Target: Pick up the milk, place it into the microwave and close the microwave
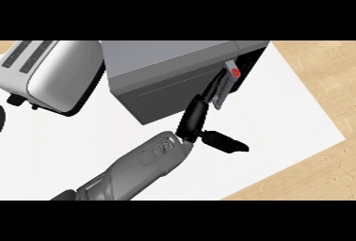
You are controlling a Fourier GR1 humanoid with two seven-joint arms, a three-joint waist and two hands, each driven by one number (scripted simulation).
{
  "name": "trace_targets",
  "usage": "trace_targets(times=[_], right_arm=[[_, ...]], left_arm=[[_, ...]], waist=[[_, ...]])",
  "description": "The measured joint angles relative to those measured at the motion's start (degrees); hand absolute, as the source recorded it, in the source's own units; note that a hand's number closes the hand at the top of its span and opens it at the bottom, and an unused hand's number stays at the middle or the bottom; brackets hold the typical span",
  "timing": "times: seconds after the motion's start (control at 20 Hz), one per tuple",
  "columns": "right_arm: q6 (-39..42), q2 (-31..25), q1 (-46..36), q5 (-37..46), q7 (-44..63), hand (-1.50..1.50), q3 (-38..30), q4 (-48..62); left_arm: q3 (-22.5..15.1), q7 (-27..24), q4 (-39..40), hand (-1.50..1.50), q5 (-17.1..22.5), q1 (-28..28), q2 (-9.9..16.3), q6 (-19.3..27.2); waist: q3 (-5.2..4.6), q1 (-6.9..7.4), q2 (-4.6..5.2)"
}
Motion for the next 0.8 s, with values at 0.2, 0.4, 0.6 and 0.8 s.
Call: trace_targets(times=[0.2, 0.4, 0.6, 0.8], right_arm=[[-0.3, -0.9, -0.7, -1.3, 1.1, -1.5, -0.5, 0.0], [-0.3, -1.6, -1.4, -2.6, 1.7, -1.5, -1.1, 0.3], [-0.3, -2.6, -2.1, -3.8, 2.5, -1.5, -1.7, 0.4], [-0.2, -3.4, -2.8, -4.9, 3.2, -1.5, -2.1, 0.5]], left_arm=[[-0.9, -1.3, 0.8, -1.5, 1.6, -0.5, 0.0, 0.5], [-1.6, -2.9, 1.4, -1.5, 3.0, -0.7, -0.1, 0.9], [-2.3, -4.1, 2.1, -1.5, 4.4, -1.2, -0.3, 1.2], [-3.2, -5.1, 2.7, -1.5, 5.7, -1.6, -0.4, 1.5]], waist=[[-0.01, -0.59, 0.01], [0.03, -1.15, 0.08], [0.03, -1.47, 0.12], [0.06, -1.85, 0.1]])
